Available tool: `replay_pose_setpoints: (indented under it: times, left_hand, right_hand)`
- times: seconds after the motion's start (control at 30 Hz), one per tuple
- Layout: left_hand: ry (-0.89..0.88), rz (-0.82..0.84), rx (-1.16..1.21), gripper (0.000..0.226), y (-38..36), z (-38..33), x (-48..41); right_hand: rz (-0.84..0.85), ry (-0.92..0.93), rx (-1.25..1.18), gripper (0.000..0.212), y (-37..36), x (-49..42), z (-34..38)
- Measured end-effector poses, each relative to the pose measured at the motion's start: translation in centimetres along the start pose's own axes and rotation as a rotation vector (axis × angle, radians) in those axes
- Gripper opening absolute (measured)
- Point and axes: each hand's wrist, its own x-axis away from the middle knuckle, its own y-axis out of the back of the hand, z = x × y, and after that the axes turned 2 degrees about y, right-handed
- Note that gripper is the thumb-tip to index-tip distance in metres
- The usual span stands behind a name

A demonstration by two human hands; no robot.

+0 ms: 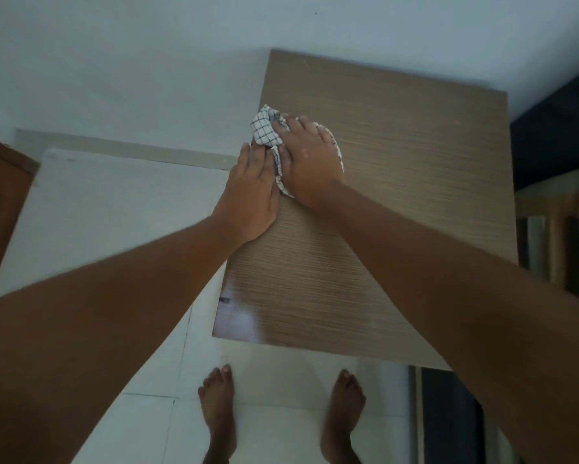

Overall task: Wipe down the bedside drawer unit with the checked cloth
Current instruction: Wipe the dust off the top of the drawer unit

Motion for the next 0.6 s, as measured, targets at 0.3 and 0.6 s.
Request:
replay_pose_setpoints:
  times: [0.3, 0.6]
  left_hand:
    - [0.040, 0.060, 0.059, 0.061, -1.9, -0.6, 7.4]
    - [0.058, 0.054, 0.120, 0.066, -1.2, -2.6, 13.9]
  right_hand:
    - [0.016, 0.000, -0.073, 0.051, -0.2, 10.6, 2.5]
    - [0.031, 0.003, -0.106, 0.050, -0.7, 20.2, 6.0]
